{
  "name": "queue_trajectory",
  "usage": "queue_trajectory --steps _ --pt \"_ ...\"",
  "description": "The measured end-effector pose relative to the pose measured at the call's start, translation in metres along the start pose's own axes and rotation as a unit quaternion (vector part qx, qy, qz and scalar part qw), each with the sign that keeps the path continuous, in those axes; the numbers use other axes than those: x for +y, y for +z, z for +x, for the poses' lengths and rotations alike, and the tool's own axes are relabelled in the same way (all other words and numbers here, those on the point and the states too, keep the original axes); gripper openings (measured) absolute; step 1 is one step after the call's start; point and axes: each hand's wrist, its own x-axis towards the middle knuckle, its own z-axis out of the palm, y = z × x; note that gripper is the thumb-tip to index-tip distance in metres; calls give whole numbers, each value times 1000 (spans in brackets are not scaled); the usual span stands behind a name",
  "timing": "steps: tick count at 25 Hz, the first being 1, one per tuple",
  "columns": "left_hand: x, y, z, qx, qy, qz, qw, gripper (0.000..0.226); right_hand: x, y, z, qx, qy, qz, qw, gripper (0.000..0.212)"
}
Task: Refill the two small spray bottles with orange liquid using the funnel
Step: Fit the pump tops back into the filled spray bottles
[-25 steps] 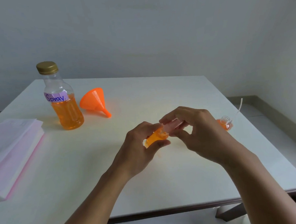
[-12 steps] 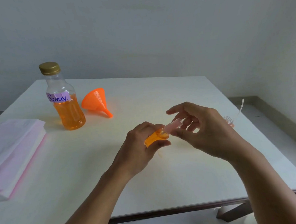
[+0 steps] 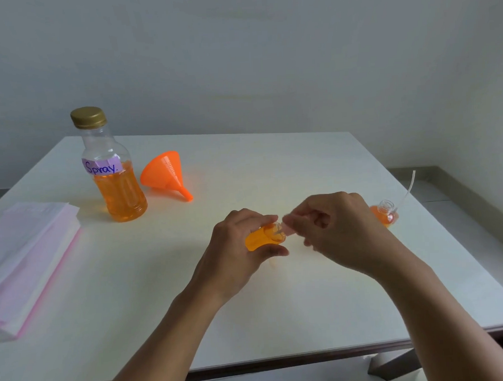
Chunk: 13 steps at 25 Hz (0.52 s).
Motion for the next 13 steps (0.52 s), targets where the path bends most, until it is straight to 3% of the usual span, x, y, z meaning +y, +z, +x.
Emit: queue_trajectory --steps 2,8,11,13 --pt "0 1 -1 0 3 6 1000 54 1 0 2 -11 54 -12 998 47" --pt "0 0 0 4 6 19 1000 55 3 -2 -4 -19 7 12 1000 20" --pt "0 2 -1 14 6 31 999 50 8 7 1 16 79 -37 996 54" --pt "0 1 0 22 5 32 999 47 14 7 0 5 60 -20 998 42"
